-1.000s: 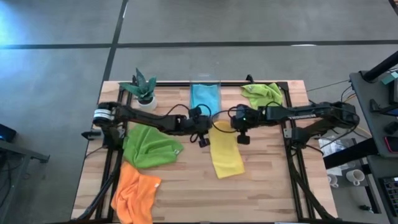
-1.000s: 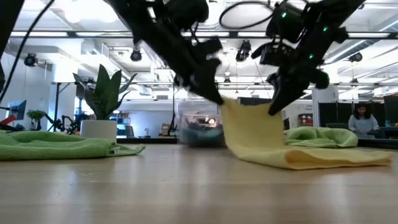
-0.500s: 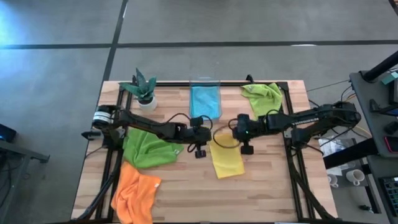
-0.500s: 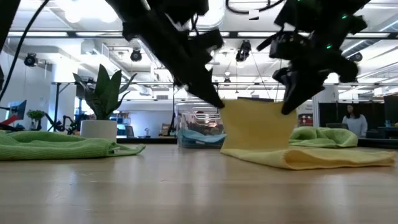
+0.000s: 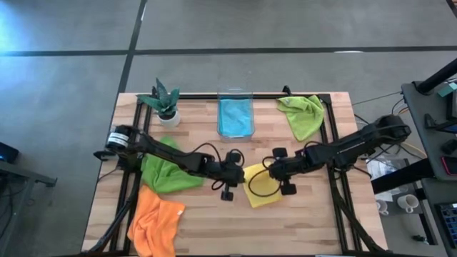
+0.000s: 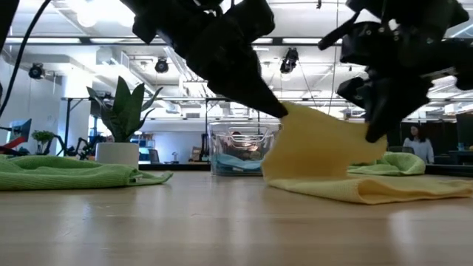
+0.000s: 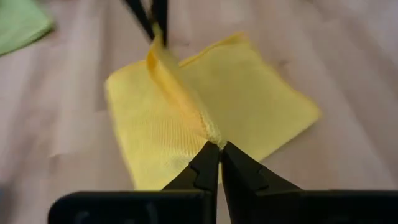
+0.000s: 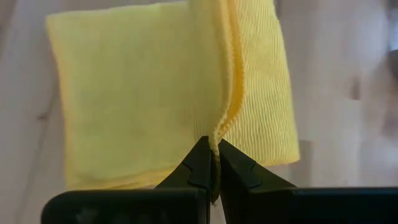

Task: Fold microfiber towels
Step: Fold the yellow microfiber cloth

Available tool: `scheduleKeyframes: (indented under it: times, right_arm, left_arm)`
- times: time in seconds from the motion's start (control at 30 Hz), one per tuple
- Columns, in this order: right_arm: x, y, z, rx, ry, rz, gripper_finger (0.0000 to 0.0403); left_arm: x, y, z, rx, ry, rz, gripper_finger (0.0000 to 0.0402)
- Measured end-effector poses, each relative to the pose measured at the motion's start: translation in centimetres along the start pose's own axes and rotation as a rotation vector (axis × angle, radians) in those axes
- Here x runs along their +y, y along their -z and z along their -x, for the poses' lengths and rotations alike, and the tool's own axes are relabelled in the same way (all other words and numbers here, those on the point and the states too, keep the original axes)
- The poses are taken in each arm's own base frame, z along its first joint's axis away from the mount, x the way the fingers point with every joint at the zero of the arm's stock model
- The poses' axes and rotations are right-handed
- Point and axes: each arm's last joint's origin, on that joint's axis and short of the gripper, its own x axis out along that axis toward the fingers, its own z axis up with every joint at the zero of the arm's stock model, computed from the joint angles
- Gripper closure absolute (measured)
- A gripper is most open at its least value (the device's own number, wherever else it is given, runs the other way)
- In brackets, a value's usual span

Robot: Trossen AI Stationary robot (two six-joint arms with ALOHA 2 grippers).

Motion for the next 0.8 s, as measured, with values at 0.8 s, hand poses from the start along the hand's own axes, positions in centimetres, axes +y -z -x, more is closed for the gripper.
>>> scheduleKeyframes:
  times: [0.8]
  right_arm:
    - [3.9, -0.2, -1.9, 0.083, -0.025, 0.054, 0.0371]
  left_arm:
    - [-3.6, 1.2, -4.6, -0.054, 0.264, -0.027, 0.0401]
